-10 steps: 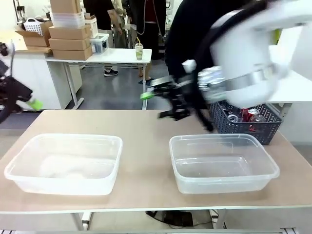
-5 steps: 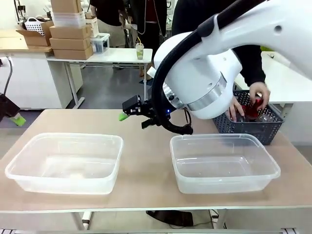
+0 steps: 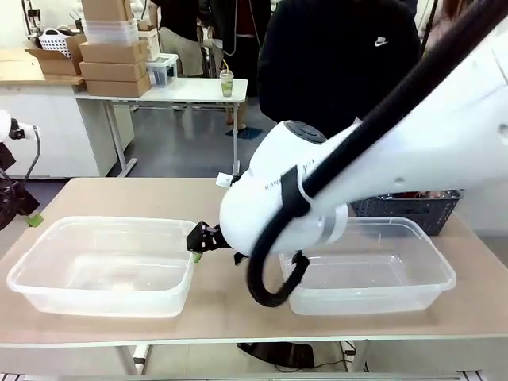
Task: Sort the waste into each basket.
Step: Pick up the Organizing box on the left side of the table and lift it.
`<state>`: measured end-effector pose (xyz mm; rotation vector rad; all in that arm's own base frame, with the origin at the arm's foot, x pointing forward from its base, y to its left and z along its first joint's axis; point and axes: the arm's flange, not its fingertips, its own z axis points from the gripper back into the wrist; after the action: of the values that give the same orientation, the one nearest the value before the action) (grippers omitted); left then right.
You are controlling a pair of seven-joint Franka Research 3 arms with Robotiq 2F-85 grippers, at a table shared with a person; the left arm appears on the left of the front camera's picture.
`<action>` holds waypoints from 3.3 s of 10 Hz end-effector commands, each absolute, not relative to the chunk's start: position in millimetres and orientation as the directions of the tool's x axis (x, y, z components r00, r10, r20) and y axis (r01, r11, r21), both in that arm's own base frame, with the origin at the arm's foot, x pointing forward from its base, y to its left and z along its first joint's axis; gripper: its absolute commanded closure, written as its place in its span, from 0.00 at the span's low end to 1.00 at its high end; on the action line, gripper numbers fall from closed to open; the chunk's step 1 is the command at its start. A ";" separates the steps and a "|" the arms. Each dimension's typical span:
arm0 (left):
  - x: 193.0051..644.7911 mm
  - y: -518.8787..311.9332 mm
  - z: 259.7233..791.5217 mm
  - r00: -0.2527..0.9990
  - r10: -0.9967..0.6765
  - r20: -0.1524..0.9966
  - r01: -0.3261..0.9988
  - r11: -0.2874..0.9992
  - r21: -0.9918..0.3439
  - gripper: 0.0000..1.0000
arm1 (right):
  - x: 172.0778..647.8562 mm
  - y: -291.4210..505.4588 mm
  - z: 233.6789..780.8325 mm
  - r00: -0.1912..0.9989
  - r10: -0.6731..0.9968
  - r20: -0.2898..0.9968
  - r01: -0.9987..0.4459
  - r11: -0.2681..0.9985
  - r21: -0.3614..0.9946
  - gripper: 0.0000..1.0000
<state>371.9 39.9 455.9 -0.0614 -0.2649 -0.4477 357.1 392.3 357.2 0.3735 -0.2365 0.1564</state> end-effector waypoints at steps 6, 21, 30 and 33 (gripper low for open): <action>388.2 38.9 411.7 0.895 -0.399 0.201 0.409 0.912 -0.011 0.00 | 362.2 402.6 384.3 0.958 0.071 0.279 -0.149 0.951 0.271 0.00; 397.8 39.5 364.4 0.860 -0.480 0.172 0.498 0.863 -0.085 1.00 | 385.0 501.7 358.4 0.979 0.143 0.145 -0.152 0.987 0.057 1.00; 378.7 19.2 417.4 0.926 -0.367 0.084 0.375 0.918 -0.129 1.00 | 401.3 456.5 398.1 0.994 0.038 0.106 -0.023 0.991 -0.133 1.00; 413.6 -25.5 487.3 0.919 -0.379 0.108 0.392 0.910 -0.139 1.00 | 410.5 392.3 450.6 0.984 0.177 -0.009 -0.176 0.969 -0.172 1.00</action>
<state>392.9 -32.8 456.3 -0.1977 -0.0798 -0.3626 401.2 440.2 449.1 -0.0602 -0.0682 0.0878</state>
